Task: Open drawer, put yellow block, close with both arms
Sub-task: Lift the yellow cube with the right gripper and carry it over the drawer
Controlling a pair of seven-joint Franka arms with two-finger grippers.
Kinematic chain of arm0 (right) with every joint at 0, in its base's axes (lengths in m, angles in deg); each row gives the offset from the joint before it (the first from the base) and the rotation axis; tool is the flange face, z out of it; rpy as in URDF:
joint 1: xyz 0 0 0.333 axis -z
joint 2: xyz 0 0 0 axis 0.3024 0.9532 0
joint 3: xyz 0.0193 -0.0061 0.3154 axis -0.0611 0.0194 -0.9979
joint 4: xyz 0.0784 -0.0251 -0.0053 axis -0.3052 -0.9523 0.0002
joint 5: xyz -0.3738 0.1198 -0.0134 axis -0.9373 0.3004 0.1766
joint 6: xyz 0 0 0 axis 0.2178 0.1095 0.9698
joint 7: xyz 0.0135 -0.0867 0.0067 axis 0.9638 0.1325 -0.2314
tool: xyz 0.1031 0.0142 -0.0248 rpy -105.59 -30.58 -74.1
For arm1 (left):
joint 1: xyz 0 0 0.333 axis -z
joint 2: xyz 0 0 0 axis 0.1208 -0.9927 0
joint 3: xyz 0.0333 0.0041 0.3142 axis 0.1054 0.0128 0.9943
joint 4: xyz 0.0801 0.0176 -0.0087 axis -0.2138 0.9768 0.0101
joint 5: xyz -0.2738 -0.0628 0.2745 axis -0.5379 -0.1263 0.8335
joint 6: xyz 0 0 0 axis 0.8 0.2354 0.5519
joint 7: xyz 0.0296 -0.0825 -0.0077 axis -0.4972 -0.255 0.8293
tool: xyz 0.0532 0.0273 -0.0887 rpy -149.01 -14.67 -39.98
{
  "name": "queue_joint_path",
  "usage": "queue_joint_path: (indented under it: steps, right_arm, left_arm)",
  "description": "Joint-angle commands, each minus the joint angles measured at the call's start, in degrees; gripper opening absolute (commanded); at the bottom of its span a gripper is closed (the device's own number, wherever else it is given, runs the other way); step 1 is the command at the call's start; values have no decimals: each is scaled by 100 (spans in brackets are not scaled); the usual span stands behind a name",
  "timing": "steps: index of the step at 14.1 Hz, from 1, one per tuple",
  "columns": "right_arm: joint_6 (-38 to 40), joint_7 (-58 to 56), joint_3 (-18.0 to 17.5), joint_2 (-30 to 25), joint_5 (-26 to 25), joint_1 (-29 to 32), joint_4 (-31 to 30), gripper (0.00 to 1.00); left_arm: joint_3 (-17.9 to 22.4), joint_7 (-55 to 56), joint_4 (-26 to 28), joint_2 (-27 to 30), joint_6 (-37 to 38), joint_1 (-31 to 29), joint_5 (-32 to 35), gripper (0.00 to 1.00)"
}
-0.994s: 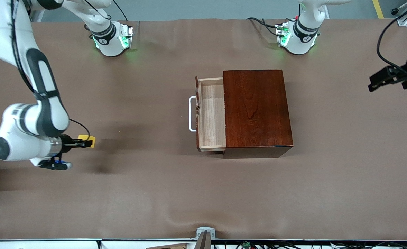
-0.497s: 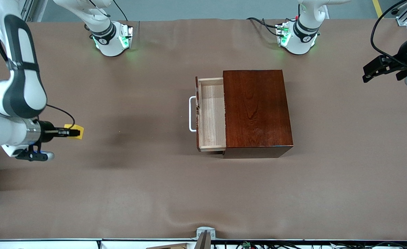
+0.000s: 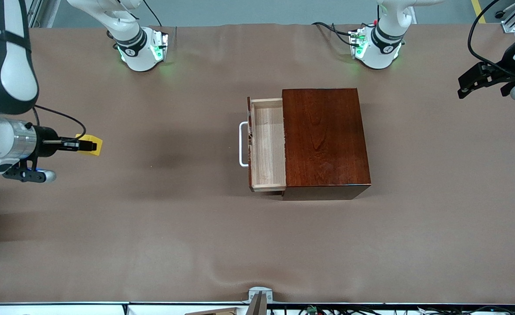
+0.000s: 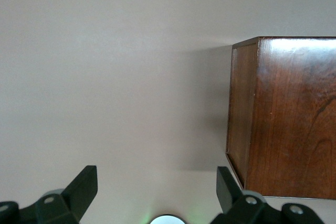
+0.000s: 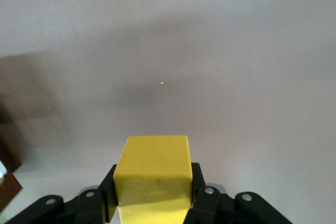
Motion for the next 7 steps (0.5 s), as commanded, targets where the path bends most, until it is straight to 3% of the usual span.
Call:
queue_joint_path:
  steps: [1, 7]
  right_arm:
    - [-9, 768, 20, -75, 103, -407, 50, 0]
    - [-133, 1849, 29, -4, 419, -900, 50, 0]
  left_arm:
    - [-48, -51, 102, 143, -7, -25, -86, 100]
    - [-66, -7, 102, 90, 19, -8, -288, 100]
